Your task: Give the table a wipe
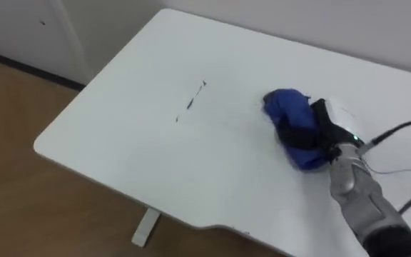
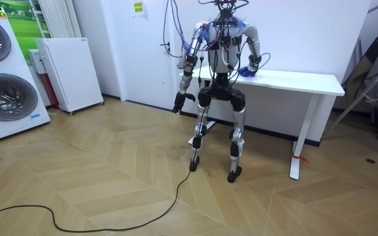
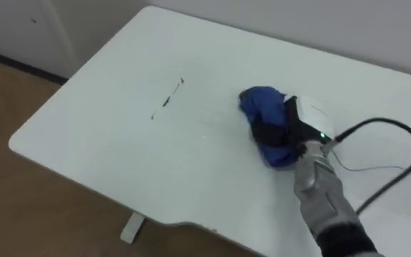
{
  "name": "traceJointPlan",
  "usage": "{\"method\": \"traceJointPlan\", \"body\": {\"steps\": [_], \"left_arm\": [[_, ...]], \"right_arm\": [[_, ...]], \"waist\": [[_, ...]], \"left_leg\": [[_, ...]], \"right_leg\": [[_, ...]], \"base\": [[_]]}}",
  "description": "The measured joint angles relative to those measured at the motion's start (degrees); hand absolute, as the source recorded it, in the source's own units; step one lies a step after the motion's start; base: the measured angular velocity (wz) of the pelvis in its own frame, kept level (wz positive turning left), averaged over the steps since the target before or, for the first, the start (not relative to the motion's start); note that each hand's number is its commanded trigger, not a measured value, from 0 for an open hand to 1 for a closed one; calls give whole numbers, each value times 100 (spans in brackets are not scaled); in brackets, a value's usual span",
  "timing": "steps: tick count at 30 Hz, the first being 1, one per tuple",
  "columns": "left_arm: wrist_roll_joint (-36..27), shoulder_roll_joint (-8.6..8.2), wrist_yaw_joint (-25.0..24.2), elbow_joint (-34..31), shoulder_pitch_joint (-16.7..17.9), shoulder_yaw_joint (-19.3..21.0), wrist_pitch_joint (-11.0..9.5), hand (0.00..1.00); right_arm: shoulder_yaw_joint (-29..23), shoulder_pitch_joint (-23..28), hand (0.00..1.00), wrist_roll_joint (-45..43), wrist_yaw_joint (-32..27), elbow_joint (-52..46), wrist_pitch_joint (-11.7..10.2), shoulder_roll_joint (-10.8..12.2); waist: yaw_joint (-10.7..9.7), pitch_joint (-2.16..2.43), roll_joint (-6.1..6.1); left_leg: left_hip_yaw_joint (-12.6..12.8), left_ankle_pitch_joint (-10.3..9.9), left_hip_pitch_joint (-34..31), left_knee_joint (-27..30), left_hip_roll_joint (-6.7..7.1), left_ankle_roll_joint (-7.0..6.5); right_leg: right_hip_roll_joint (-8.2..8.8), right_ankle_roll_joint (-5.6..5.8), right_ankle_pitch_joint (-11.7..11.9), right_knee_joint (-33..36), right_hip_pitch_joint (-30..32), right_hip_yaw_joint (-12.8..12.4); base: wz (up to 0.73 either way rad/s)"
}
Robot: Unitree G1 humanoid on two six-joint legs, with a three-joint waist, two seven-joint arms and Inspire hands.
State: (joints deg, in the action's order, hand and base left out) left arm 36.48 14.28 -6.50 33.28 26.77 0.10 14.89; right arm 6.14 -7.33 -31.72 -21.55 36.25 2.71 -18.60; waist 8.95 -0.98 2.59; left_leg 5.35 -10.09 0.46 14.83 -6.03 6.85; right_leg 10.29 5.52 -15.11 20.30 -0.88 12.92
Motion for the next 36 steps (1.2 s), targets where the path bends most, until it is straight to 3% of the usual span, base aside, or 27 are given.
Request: {"method": "traceJointPlan", "body": {"steps": [1,2,3,5,8,11,13,15,17,19,20,21,23,24,25,27,30,31,32,33,34,36], "left_arm": [[157,-8,2,154,-17,176,-37,0],[211,-3,5,225,-27,266,-47,0],[247,4,18,280,-36,494,-34,0],[257,34,92,302,-103,789,-29,0],[242,27,312,516,-275,811,-189,0],[240,-23,556,657,-341,750,-271,0],[229,-37,740,871,-355,581,-255,0],[237,-55,764,880,-389,528,-215,0],[237,-124,764,917,-387,518,-148,0],[240,-221,753,1053,-441,509,-99,0],[239,-235,746,1069,-474,506,-95,0],[236,-240,740,1067,-537,434,-86,0],[237,-236,704,1039,-557,281,-56,0],[237,-228,695,954,-456,258,-12,0],[237,-222,695,819,-301,259,60,0],[231,-220,680,758,-71,287,112,0],[251,-184,618,775,109,436,102,0],[248,-125,618,879,112,437,51,0],[240,-99,619,909,88,443,19,0],[238,-77,619,910,65,527,-55,0],[242,-78,620,887,52,675,-140,0],[241,-74,624,802,46,835,-220,0]], "right_arm": [[-451,423,100,19,-292,127,-154,-4],[-677,636,100,43,-383,154,-193,-5],[-1046,1040,100,184,-518,206,-223,-11],[-1438,1440,100,461,-658,440,-276,-47],[-1694,1642,100,942,-672,886,-280,-258],[-1639,1533,100,964,-672,984,-214,-326],[-1459,1318,100,936,-699,866,103,-321],[-1263,1234,100,814,-674,587,429,-255],[-868,1090,100,399,-537,184,648,-149],[-125,626,100,-144,-147,-321,859,67],[62,468,100,-268,-25,-414,860,135],[361,156,100,-391,152,-551,814,255],[649,-158,100,-451,332,-613,658,289],[758,-237,100,-438,426,-662,603,288],[814,-218,100,-443,461,-688,597,287],[796,-97,100,-496,490,-519,538,276],[351,455,100,-324,249,-332,-1,223],[200,659,100,-195,94,-196,-220,177],[101,773,100,-170,37,-157,-302,158],[-137,986,100,-101,-45,-62,-427,144],[-382,1165,100,2,-125,67,-507,116],[-652,1310,100,78,-200,294,-549,-8]], "waist": [[-196,54,101],[-264,82,126],[-328,156,189],[-460,184,322],[-535,211,263],[-382,211,128],[-205,195,34],[-55,187,15],[93,159,-27],[308,107,-56],[369,69,-58],[439,-8,-55],[544,-21,-44],[581,-6,5],[585,48,76],[532,54,90],[227,66,110],[143,73,116],[119,85,134],[72,120,172],[73,151,225],[58,170,244]], "left_leg": [[-33,-23,48,-4,124,-87],[-44,-49,74,-5,161,-132],[-44,-89,155,10,218,-191],[-79,-134,221,38,283,-254],[-275,-338,217,192,276,-329],[-322,-487,284,281,251,-376],[-318,-511,339,269,255,-419],[-367,-508,343,244,254,-428],[-455,-508,342,221,253,-428],[-630,-493,312,179,261,-428],[-685,-490,304,178,267,-426],[-781,-466,258,178,270,-412],[-937,-398,163,131,297,-416],[-1038,-300,173,-8,339,-447],[-1087,-225,192,-133,379,-444],[-1162,-205,249,-142,419,-458],[-1155,-183,359,-146,480,-495],[-1139,-178,404,-154,511,-503],[-1137,-178,429,-153,523,-505],[-1103,-177,465,-153,540,-506],[-1016,-178,505,-154,561,-507],[-997,-220,563,-146,579,-576]], "right_leg": [[80,77,-7,-135,-215,-3],[104,109,3,-199,-298,-3],[142,174,42,-306,-450,-4],[139,217,92,-476,-651,24],[-54,146,270,-654,-752,173],[-245,23,416,-690,-754,125],[-302,-27,526,-696,-677,119],[-364,-88,573,-695,-592,110],[-438,-159,626,-678,-489,61],[-520,-226,668,-658,-352,55],[-540,-246,666,-663,-332,57],[-570,-276,643,-672,-296,66],[-573,-281,635,-750,-291,143],[-561,-274,616,-809,-300,136],[-545,-261,594,-883,-338,138],[-525,-243,584,-952,-470,196],[-455,-186,549,-971,-784,328],[-425,-153,528,-981,-894,336],[-415,-150,527,-982,-941,337],[-396,-145,524,-986,-1000,330],[-364,-132,516,-995,-1047,345],[-345,-124,516,-1042,-1122,485]], "base": [[86],[50],[22],[10],[-15],[-55],[-52],[-50],[-49],[-37],[-11],[21],[46],[64],[60],[55],[72],[64],[43],[16],[4],[-15]]}}
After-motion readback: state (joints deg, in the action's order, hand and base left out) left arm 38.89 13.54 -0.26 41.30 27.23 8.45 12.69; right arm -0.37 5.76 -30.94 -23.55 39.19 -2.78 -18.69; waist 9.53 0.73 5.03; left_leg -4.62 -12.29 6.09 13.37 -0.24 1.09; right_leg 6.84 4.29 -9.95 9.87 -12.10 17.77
